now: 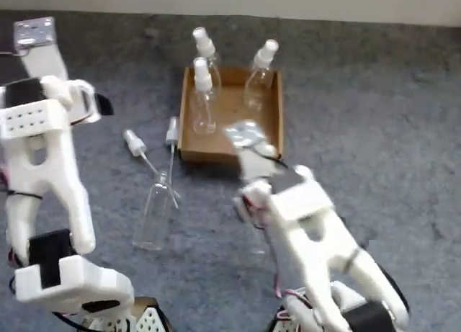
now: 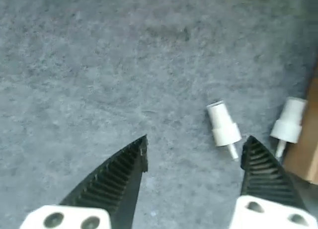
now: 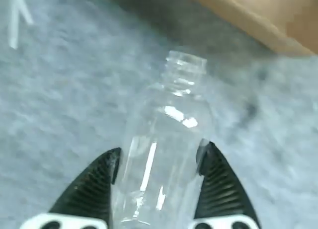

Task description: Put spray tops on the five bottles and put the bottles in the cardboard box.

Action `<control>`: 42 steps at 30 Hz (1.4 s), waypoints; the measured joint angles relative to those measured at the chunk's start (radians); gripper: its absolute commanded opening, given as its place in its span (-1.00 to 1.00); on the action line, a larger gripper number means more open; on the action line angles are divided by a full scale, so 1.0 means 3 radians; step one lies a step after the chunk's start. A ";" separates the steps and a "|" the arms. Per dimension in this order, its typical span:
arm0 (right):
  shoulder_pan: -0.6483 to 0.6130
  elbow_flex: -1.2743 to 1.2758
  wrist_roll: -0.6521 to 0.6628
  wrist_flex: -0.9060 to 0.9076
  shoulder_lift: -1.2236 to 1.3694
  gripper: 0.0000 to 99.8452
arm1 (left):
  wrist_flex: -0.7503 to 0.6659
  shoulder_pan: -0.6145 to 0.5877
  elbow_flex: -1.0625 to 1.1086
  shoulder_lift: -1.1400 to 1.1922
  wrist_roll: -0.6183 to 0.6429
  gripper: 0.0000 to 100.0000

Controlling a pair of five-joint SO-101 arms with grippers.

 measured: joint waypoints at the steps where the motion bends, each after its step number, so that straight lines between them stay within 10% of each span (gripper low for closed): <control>1: 0.0133 0.0153 0.0097 0.0000 -0.0169 -0.99 | -0.0036 0.0077 0.0000 0.0082 0.0041 -0.50; 22: 0.0588 0.1591 0.0460 -0.0077 -0.1759 -0.99 | -0.0864 0.0440 0.0000 0.1575 0.0634 -0.57; 31: 0.0588 0.1591 0.0460 -0.0077 -0.1759 -0.99 | -0.0880 0.0465 -0.0005 0.1632 0.0644 -0.95; 42: 0.0588 0.1591 0.0471 -0.0077 -0.1759 -0.99 | -0.0061 0.0460 -0.1432 0.1637 0.0425 -1.00</control>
